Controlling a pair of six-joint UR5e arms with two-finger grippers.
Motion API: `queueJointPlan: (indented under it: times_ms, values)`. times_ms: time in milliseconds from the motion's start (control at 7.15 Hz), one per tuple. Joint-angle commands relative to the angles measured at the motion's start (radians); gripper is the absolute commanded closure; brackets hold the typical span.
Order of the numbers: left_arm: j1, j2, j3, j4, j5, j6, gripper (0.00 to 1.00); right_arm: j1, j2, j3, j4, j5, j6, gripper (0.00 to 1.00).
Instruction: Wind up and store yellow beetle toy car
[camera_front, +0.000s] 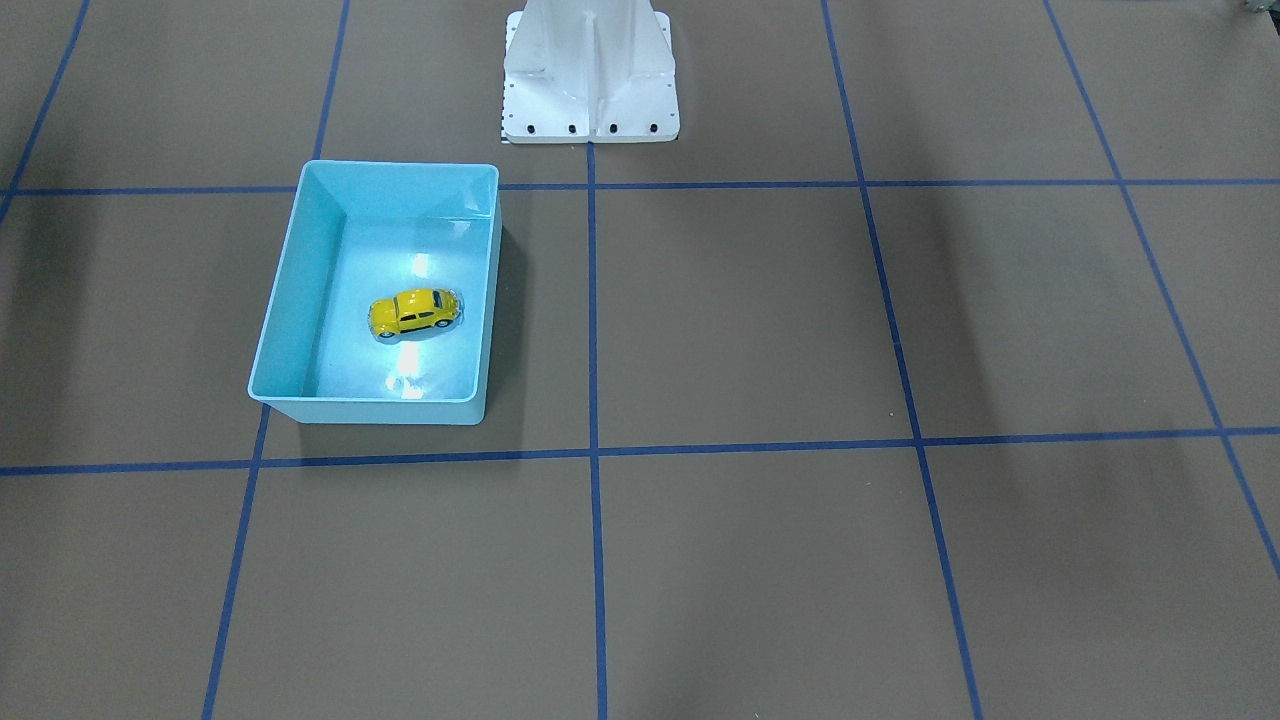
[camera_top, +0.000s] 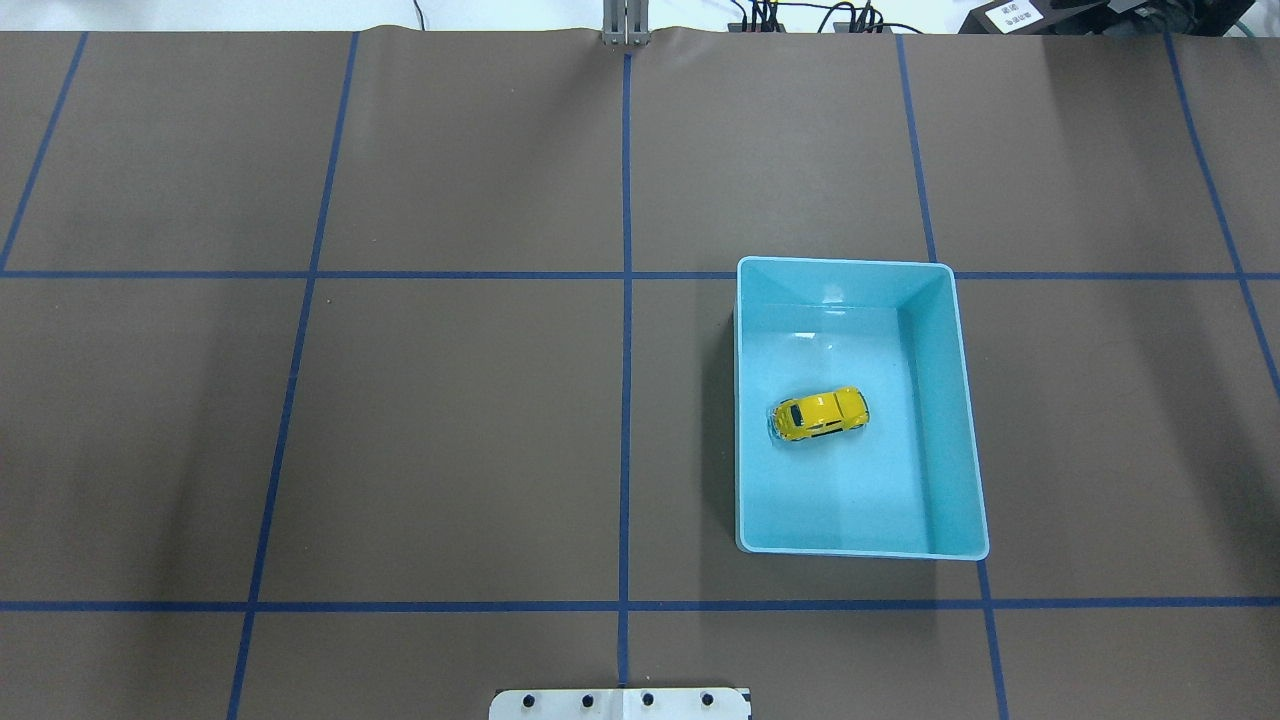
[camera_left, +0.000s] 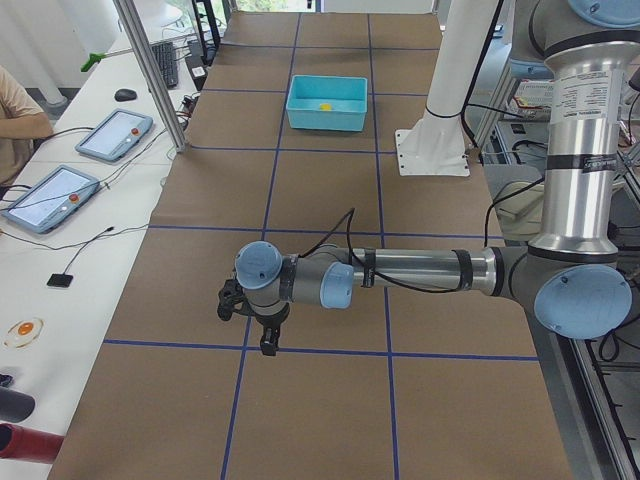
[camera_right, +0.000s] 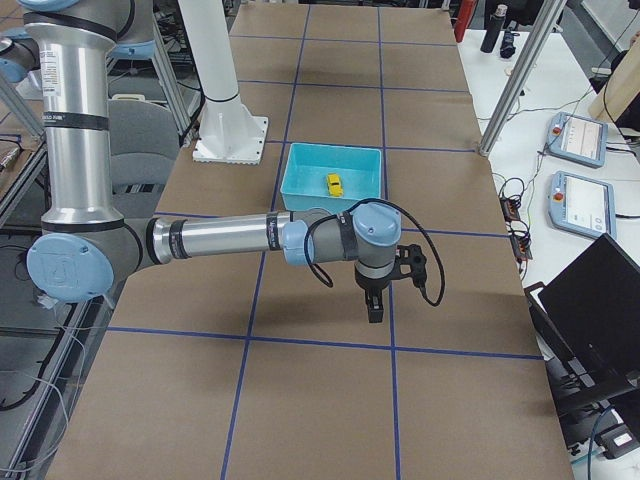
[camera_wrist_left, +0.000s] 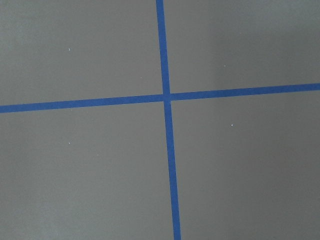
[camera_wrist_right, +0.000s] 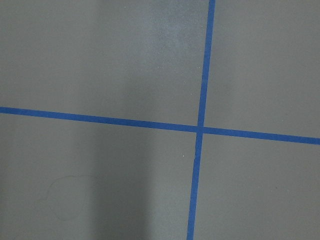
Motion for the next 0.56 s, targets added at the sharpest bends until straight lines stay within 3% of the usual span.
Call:
queueJointPlan:
  times_ms: [0,420]
  values:
    - [-0.001,0.002,0.001,0.0,-0.003,-0.001,0.0,0.0,0.0,0.0,0.0,0.0,0.0,0.0]
    - [-0.001,0.005,-0.004,0.002,-0.003,0.001,0.0,0.0,0.0,0.0,-0.001,0.0,0.002,0.0]
